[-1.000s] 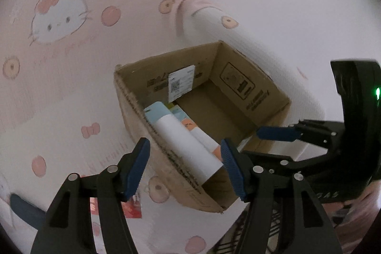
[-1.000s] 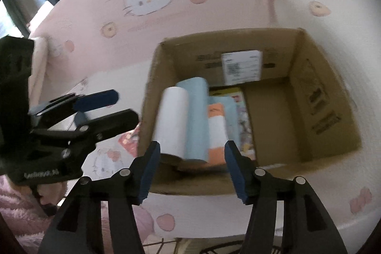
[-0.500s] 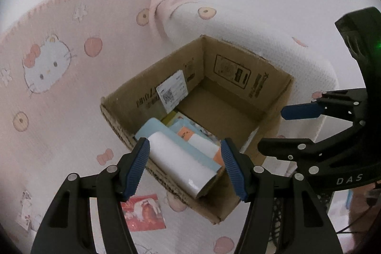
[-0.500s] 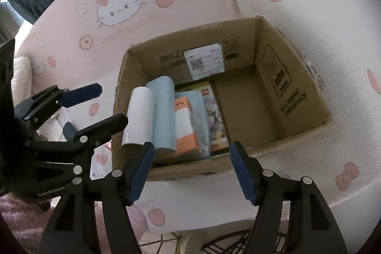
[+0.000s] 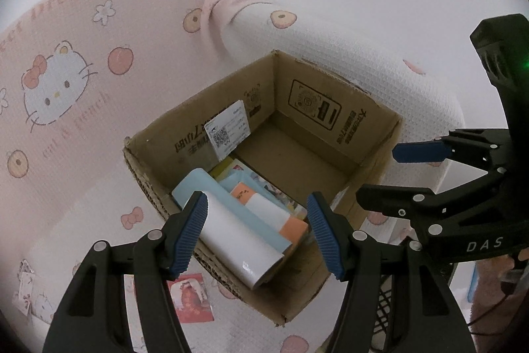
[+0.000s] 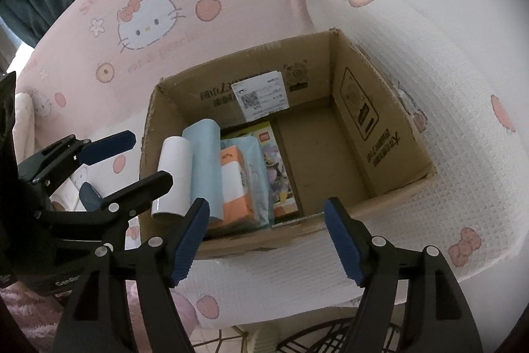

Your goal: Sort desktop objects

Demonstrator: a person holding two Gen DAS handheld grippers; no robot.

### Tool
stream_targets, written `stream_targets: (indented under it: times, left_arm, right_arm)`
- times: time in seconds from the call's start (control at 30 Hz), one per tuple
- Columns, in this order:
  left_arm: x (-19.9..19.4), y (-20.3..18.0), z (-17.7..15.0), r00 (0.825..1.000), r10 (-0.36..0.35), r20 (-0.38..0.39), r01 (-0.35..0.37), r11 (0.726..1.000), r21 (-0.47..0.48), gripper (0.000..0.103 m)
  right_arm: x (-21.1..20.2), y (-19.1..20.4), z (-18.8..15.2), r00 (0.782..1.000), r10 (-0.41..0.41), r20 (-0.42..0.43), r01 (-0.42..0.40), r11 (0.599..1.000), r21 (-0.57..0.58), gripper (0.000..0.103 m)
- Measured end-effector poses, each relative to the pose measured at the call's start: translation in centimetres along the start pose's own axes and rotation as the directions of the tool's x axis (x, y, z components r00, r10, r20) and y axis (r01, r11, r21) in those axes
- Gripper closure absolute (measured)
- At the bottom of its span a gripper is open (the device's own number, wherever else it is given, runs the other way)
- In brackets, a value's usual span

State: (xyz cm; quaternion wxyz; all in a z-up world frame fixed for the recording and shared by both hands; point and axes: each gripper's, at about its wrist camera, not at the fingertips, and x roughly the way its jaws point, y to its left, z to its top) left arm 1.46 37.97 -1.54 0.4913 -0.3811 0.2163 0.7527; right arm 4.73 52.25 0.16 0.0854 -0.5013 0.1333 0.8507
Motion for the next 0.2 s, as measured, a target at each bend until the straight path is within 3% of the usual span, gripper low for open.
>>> stream_targets:
  times: [0.2]
  left_arm:
    - [-0.20,-0.14,-0.11,1.000,0.010,0.007,-0.010,1.000,0.014,0.036]
  right_arm:
    - [-0.13,0.40,-0.36,1.000,-0.003,-0.007,0.003,1.000,0.001,0.032]
